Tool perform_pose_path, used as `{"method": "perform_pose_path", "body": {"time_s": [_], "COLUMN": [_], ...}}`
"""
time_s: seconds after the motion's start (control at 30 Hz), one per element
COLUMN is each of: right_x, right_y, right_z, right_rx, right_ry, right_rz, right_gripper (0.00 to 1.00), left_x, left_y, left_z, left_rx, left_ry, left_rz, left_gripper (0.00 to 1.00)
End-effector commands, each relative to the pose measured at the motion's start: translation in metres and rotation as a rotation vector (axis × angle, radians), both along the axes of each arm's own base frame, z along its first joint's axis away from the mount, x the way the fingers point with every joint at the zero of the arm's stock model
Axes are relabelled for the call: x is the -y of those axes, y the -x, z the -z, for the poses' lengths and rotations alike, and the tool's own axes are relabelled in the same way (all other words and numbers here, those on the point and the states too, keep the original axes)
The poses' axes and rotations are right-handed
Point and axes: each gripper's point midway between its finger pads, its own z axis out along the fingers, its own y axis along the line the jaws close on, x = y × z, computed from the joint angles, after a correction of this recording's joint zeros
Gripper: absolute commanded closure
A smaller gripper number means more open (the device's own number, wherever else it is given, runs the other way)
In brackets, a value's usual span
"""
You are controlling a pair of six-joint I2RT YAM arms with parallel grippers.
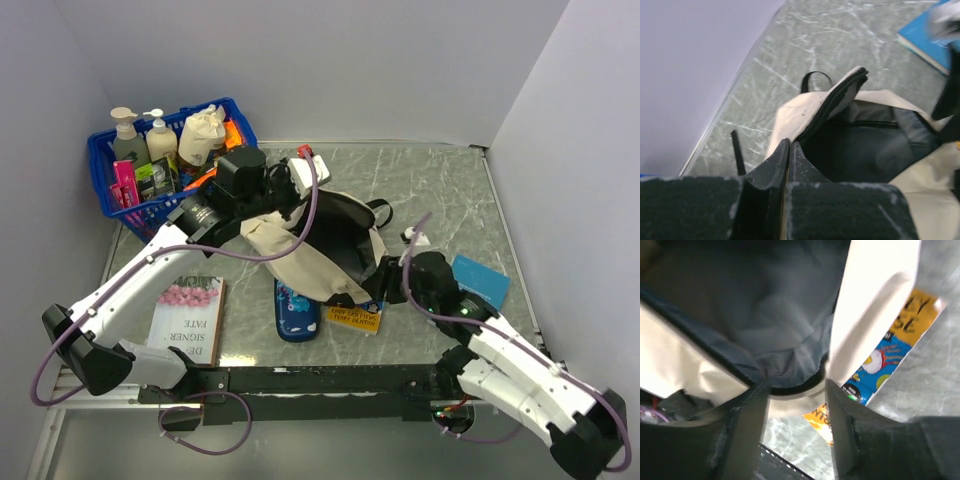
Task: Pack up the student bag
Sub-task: Unzip the student bag at the center of the board, then pick up the book from the center of the board.
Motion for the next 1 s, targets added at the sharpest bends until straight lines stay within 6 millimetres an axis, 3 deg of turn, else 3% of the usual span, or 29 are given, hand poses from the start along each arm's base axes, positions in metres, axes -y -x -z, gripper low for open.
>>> {"method": "perform_pose_path", "body": {"time_s": [0.0, 0.1, 0.33, 0.5, 0.83, 0.9, 0.97], "right_x": [0.027, 0.041, 0.045, 0.047, 0.027, 0.02, 0.021], "right_y": [-0.002, 0.005, -0.022, -0.03, -0.031, -0.03, -0.027], "right_z": [0.004, 0.035, 0.043, 0.075, 0.089, 0.088, 0.09], "right_rx": [0.012, -0.105, -0.158, -0.248, -0.287, -0.291, -0.294], "right_ry": [0.089, 0.16, 0.063, 0.016, -0.072, -0.106, -0.11], "right_rz": [0.113, 0.193, 0.331, 0.37, 0.311, 0.291, 0.297], "right_gripper": [0.25, 0.15, 0.14, 0.2, 0.32, 0.33, 0.33], "left_x": [-0.007, -0.013, -0.026, -0.042, -0.058, -0.062, -0.082], "left_y": [-0.022, -0.023, -0.008, -0.009, 0.0, -0.002, -0.019], "left_z": [-0.045, -0.028, 0.02, 0.028, 0.06, 0.062, 0.057], "left_rx": [0.14, 0.125, 0.083, 0.122, 0.114, 0.132, 0.187], "left_ry": [0.123, 0.109, 0.018, -0.003, -0.047, -0.061, -0.067], "left_rz": [-0.112, -0.143, -0.125, -0.182, -0.204, -0.224, -0.367], "left_gripper": [0.99, 0.99, 0.99, 0.99, 0.99, 0.99, 0.99]}}
